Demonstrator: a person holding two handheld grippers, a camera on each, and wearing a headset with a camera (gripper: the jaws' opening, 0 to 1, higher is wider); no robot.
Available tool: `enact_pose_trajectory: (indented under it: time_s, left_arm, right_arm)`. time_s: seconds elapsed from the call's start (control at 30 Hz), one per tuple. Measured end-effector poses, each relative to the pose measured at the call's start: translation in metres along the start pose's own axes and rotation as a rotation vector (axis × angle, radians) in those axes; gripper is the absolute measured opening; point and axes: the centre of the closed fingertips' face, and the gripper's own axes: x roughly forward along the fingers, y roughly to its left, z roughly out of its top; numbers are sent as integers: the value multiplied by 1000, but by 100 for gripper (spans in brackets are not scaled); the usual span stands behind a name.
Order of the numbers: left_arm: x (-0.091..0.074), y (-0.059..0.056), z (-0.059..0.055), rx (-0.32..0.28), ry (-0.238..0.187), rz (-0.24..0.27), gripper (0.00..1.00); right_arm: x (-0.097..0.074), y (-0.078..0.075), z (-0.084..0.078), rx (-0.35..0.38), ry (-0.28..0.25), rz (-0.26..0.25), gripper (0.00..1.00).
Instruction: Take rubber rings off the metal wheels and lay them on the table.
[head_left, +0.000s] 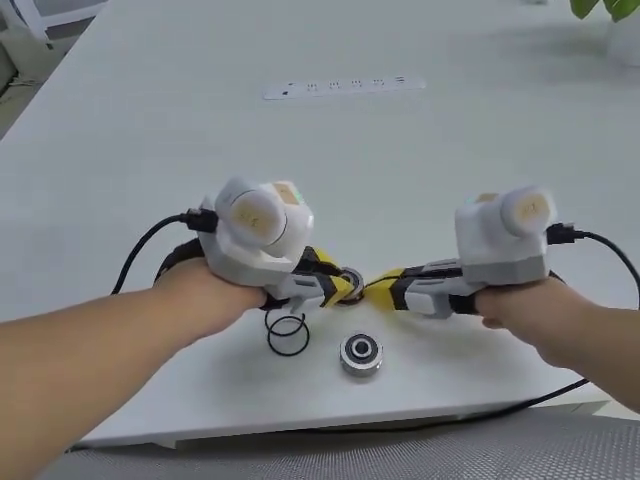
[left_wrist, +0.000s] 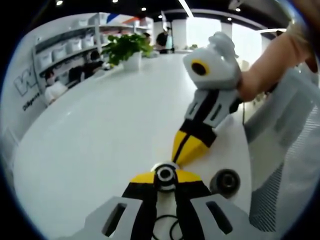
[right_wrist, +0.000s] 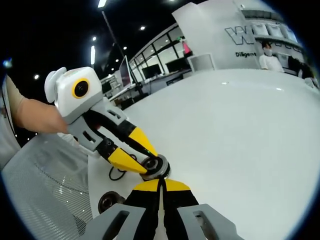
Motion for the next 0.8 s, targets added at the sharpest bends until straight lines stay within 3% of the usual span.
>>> enact_pose_trajectory:
  time_s: [0.27,0.43,0.6,0.8]
  left_arm:
    - [0,0,0,7,5,0,13]
    - [0,0,0,0,5,4,13]
    - [0,0,0,-3,4,5,13]
    - [-1,0,-1,-8,5,7,13]
  right_arm:
    - [-2,3,1,18,-13,0,0]
    - [0,1,-1,-138,7,-23,0]
    - [-1,-1,1,-208,2,-45,3]
    - [0,4,-1,-214,10,-20,2]
